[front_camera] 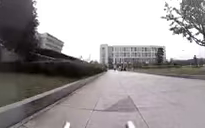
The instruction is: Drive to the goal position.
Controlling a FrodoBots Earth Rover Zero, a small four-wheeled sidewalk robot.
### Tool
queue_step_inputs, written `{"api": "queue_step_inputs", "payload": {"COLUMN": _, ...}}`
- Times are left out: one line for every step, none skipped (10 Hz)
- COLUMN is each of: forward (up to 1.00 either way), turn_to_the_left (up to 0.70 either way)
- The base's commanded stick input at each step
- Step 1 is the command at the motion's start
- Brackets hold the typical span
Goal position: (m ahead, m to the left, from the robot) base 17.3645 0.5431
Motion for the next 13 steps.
{"api": "queue_step_inputs", "payload": {"forward": 0.6, "turn_to_the_left": 0.0}}
{"api": "queue_step_inputs", "payload": {"forward": 0.6, "turn_to_the_left": 0.0}}
{"api": "queue_step_inputs", "payload": {"forward": 0.6, "turn_to_the_left": 0.0}}
{"api": "queue_step_inputs", "payload": {"forward": 0.6, "turn_to_the_left": 0.0}}
{"api": "queue_step_inputs", "payload": {"forward": 0.6, "turn_to_the_left": 0.0}}
{"api": "queue_step_inputs", "payload": {"forward": 0.6, "turn_to_the_left": 0.0}}
{"api": "queue_step_inputs", "payload": {"forward": 0.6, "turn_to_the_left": 0.0}}
{"api": "queue_step_inputs", "payload": {"forward": 0.6, "turn_to_the_left": 0.0}}
{"api": "queue_step_inputs", "payload": {"forward": 0.6, "turn_to_the_left": 0.0}}
{"api": "queue_step_inputs", "payload": {"forward": 0.6, "turn_to_the_left": 0.0}}
{"api": "queue_step_inputs", "payload": {"forward": 0.6, "turn_to_the_left": 0.0}}
{"api": "queue_step_inputs", "payload": {"forward": 0.6, "turn_to_the_left": 0.0}}
{"api": "queue_step_inputs", "payload": {"forward": 0.6, "turn_to_the_left": 0.0}}
